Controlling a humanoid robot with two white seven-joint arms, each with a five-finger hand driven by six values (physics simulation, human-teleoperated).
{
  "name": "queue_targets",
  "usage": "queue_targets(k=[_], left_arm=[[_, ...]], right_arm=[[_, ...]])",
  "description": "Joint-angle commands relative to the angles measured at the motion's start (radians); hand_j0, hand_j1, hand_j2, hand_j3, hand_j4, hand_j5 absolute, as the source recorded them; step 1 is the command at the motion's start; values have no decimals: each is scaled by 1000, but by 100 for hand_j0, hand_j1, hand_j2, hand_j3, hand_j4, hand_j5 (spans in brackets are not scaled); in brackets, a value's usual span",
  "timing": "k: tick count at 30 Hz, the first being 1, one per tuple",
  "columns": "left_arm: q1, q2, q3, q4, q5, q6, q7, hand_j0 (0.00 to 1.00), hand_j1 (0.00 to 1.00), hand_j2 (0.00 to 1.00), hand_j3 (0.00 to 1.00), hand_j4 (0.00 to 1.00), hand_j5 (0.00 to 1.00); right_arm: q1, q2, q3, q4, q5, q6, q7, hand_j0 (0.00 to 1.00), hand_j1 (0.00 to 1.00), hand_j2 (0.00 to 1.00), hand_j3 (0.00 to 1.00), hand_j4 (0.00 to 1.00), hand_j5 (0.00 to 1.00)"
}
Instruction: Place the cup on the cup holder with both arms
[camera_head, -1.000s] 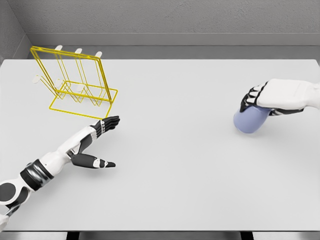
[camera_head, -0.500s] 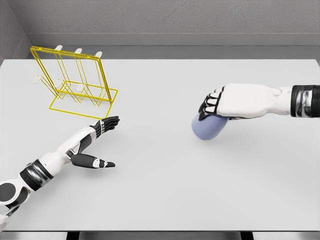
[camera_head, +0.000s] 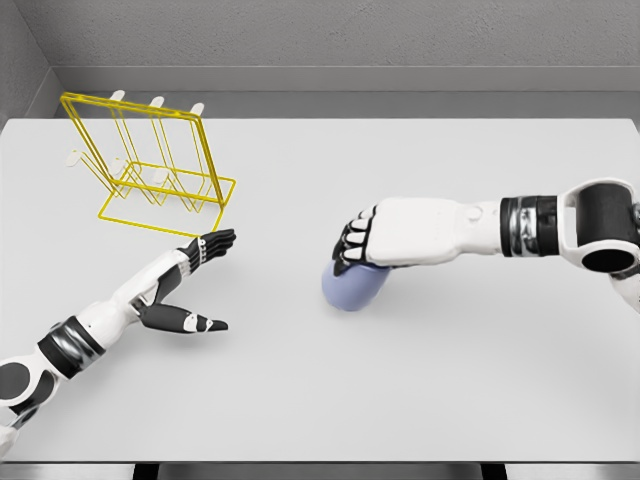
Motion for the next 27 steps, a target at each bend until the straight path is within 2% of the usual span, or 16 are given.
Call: queue_targets(k=[1, 3, 6, 7, 9, 19, 21, 24, 27], left_arm=[[0, 1, 0, 0, 4, 0, 0, 100, 100, 100, 100, 100, 100], [0, 1, 0, 0, 4, 0, 0, 100, 100, 100, 100, 100, 100], [0, 1, 0, 0, 4, 0, 0, 100, 100, 100, 100, 100, 100], [0, 1, 0, 3, 4, 0, 0, 100, 100, 100, 100, 100, 100], [0, 1, 0, 4, 4, 0, 0, 100, 100, 100, 100, 100, 100], [-5, 1, -3, 12, 4, 0, 0, 100, 100, 100, 100, 100, 100], [-5, 1, -3, 14, 4, 0, 0, 100, 100, 100, 100, 100, 100], [-5, -1, -4, 14, 4, 0, 0, 100, 100, 100, 100, 100, 100], [-5, 1, -4, 14, 4, 0, 0, 100, 100, 100, 100, 100, 100]], right_arm=[[0, 15, 14, 0, -4, 5, -1, 58, 58, 58, 58, 58, 58], [0, 15, 14, 0, -2, 5, -1, 59, 59, 59, 59, 59, 59], [2, 18, 14, 0, -1, 5, -1, 66, 66, 66, 66, 66, 66], [0, 18, 14, 0, 4, 5, -1, 74, 74, 74, 74, 74, 74], [2, 19, 13, 0, 6, 5, -1, 99, 99, 99, 99, 99, 99], [0, 21, -4, 0, 3, 5, -1, 100, 100, 100, 100, 100, 100], [0, 22, -85, 0, -17, 5, -1, 100, 100, 100, 100, 100, 100], [0, 21, -102, 0, -45, 5, -1, 100, 100, 100, 100, 100, 100], [12, -8, -216, 0, -108, 5, -1, 100, 100, 100, 100, 100, 100]])
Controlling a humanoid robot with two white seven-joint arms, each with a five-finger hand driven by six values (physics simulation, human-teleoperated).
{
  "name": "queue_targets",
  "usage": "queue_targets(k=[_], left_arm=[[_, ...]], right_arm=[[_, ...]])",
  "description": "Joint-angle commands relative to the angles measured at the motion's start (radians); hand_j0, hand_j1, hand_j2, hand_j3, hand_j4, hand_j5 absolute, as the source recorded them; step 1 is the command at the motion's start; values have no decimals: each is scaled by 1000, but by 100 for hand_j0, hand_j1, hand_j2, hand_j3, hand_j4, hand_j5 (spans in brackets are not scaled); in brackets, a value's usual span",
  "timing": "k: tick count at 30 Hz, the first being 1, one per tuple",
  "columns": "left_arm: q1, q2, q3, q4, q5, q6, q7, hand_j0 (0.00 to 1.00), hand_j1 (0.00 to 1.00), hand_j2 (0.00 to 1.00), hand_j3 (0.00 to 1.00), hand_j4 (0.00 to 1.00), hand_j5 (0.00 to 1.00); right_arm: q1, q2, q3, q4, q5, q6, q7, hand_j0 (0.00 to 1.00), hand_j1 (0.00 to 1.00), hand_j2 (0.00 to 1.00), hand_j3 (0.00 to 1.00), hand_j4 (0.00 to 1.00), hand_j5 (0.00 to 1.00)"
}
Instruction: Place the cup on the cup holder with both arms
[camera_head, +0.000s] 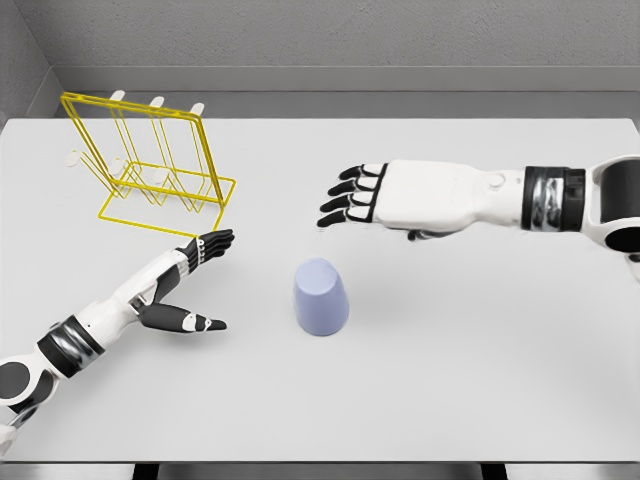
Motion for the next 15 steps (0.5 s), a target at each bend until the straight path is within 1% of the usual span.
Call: queue_targets(k=[1, 2, 4, 5, 7, 9, 10, 11, 12, 13, 14, 15], left_arm=[[0, 0, 0, 0, 4, 0, 0, 100, 100, 100, 100, 100, 100], [0, 0, 0, 0, 4, 0, 0, 100, 100, 100, 100, 100, 100], [-2, -2, 0, 0, 4, 0, 0, 100, 100, 100, 100, 100, 100], [-3, -11, -3, 0, 2, 0, 0, 100, 100, 100, 100, 100, 100], [-8, -19, -6, 0, 2, 1, 0, 100, 100, 100, 100, 100, 100], [-23, -19, -20, 0, 4, 1, 0, 100, 100, 100, 100, 100, 100], [-25, -28, -22, 0, 2, 1, 0, 100, 100, 100, 100, 100, 100], [-29, -36, -22, 0, 2, 17, 0, 100, 100, 100, 100, 100, 100], [-38, -43, -22, -11, 4, 79, 0, 100, 100, 100, 100, 100, 100], [-45, -46, -22, -11, 4, 90, 0, 100, 100, 100, 100, 100, 100], [-48, -62, -22, -10, 5, 90, 0, 100, 100, 100, 100, 100, 100], [-48, -65, -23, -11, 5, 92, 0, 100, 100, 100, 100, 100, 100]], right_arm=[[11, -31, -115, 1, -68, 3, -1, 100, 100, 100, 100, 100, 100], [83, -32, -233, 1, -88, 3, -1, 100, 100, 100, 100, 100, 100], [198, -35, -402, 1, -118, 3, -1, 100, 100, 100, 100, 100, 100], [229, -55, -449, 4, -138, 3, -1, 100, 100, 100, 100, 100, 100], [259, -87, -468, 21, -183, 3, -1, 100, 100, 100, 100, 100, 100], [322, -78, -532, 36, -189, 3, -1, 100, 100, 100, 100, 100, 100], [365, -67, -551, 36, -189, 3, -1, 100, 100, 100, 100, 100, 100], [388, -44, -555, 44, -188, 3, -1, 100, 100, 100, 100, 100, 100], [397, -31, -590, 78, -184, 3, -1, 100, 100, 100, 100, 100, 100], [417, -28, -616, 108, -183, 3, -1, 100, 100, 100, 100, 100, 100], [422, -21, -638, 139, -183, 3, -1, 100, 100, 100, 100, 100, 100], [420, -8, -639, 159, -181, 3, -1, 100, 100, 100, 100, 100, 100]])
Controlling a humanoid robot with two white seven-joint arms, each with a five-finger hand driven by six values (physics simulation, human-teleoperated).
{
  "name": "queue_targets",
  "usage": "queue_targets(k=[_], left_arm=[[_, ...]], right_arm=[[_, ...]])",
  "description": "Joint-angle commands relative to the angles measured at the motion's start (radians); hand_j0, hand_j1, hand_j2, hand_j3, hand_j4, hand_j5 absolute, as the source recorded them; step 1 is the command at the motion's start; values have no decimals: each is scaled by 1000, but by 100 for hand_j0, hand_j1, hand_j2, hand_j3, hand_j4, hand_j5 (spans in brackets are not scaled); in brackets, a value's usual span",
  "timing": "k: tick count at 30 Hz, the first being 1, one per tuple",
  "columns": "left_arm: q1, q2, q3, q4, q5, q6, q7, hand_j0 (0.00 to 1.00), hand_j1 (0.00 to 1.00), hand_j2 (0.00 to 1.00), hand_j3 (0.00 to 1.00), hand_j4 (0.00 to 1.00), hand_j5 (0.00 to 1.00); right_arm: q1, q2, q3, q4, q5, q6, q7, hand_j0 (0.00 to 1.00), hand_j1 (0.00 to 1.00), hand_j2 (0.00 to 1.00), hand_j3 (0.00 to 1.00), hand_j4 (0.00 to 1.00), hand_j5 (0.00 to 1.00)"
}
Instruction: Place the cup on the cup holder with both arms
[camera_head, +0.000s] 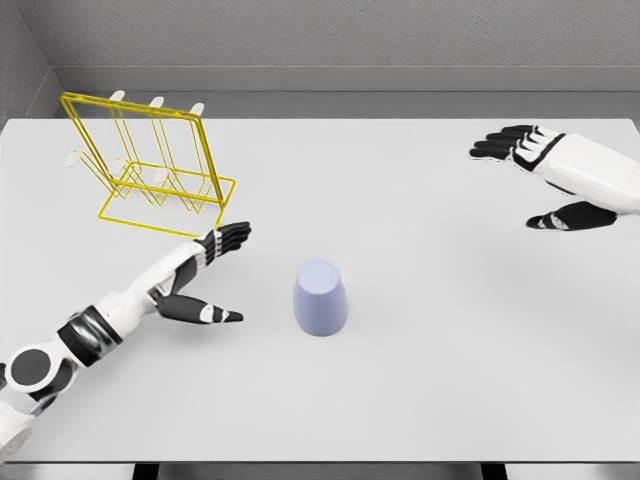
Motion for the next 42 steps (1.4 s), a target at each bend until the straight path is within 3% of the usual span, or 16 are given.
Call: queue_targets(k=[1, 6, 8, 15, 42], left_arm=[[0, -24, -4, -5, 6, 23, 0, 100, 100, 100, 100, 100, 100], [-26, -64, -39, -5, 67, 30, 0, 100, 100, 100, 100, 100, 100], [-63, -73, -70, -3, 96, 78, 0, 100, 100, 100, 100, 100, 100], [-72, -111, -91, -3, 93, 81, 0, 100, 100, 100, 100, 100, 100], [-78, -199, -134, -3, 83, 147, 0, 100, 100, 100, 100, 100, 100]], right_arm=[[0, 26, -42, 54, -9, 3, -1, 100, 100, 100, 100, 100, 100], [5, 51, -42, 56, -8, 3, -1, 100, 100, 100, 100, 100, 100], [12, 52, -43, 56, -6, 3, -1, 100, 100, 100, 100, 100, 100], [17, 52, -48, 102, -9, 3, -1, 100, 100, 100, 100, 100, 100], [17, 52, -48, 102, -9, 3, -1, 100, 100, 100, 100, 100, 100]])
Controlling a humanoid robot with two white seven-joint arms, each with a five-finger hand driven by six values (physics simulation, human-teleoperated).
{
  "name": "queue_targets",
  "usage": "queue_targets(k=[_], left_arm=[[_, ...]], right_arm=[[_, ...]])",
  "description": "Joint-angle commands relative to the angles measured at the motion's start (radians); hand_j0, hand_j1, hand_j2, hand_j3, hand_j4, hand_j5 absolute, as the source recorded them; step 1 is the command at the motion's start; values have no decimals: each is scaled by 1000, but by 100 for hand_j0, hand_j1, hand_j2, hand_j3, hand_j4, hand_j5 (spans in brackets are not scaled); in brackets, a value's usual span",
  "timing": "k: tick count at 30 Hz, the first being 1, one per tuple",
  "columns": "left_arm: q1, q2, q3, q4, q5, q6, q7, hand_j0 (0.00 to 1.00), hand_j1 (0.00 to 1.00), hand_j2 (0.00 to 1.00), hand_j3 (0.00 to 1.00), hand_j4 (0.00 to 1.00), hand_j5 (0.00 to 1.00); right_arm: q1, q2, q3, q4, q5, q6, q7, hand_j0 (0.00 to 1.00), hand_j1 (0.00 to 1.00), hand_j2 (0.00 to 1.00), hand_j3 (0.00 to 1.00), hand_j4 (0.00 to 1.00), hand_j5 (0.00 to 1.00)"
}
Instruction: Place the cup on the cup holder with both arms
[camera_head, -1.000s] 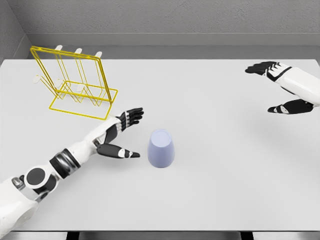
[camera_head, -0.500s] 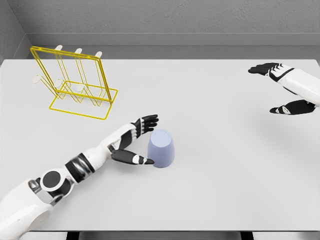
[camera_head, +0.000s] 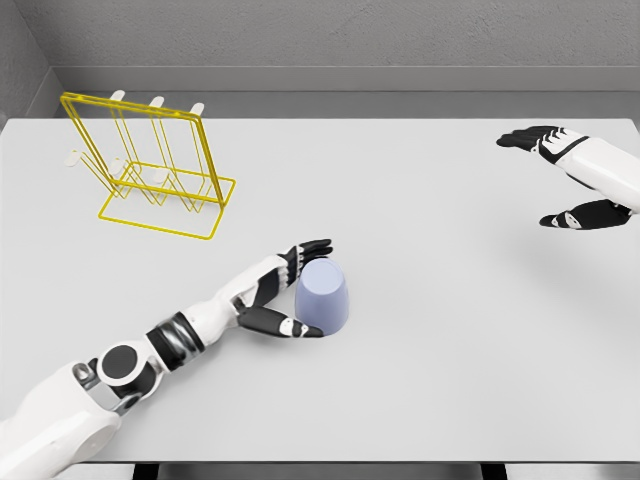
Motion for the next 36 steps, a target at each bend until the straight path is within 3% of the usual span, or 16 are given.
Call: queue_targets(k=[1, 8, 12, 13, 16, 28, 36], left_arm=[[0, -5, -1, -1, 1, 1, 0, 100, 100, 100, 100, 100, 100], [-2, -16, -1, -4, 1, 30, 0, 100, 100, 100, 100, 100, 100], [-3, -27, -4, -4, 1, 30, 1, 86, 86, 86, 86, 86, 86], [-2, -27, -2, -2, 3, 29, 3, 77, 77, 77, 77, 77, 77], [-2, -27, -2, -1, 7, 29, 3, 70, 70, 70, 70, 70, 70], [-9, -22, 10, -7, 16, 26, 5, 70, 70, 70, 70, 70, 70], [2, -4, 56, -88, 32, 26, 5, 70, 70, 70, 70, 70, 70]], right_arm=[[0, -1, 0, 0, -7, 3, -1, 100, 100, 100, 100, 100, 100], [0, 1, 0, 0, -7, 3, -1, 100, 100, 100, 100, 100, 100], [0, 1, 0, 0, -7, 3, -1, 100, 100, 100, 100, 100, 100], [0, 1, 0, 0, -7, 3, -1, 100, 100, 100, 100, 100, 100], [0, 1, 0, 0, -7, 3, -1, 100, 100, 100, 100, 100, 100], [0, -1, 0, 0, -9, 3, -1, 100, 100, 100, 100, 100, 100], [0, 1, 0, -13, -9, 3, -1, 100, 100, 100, 100, 100, 100]])
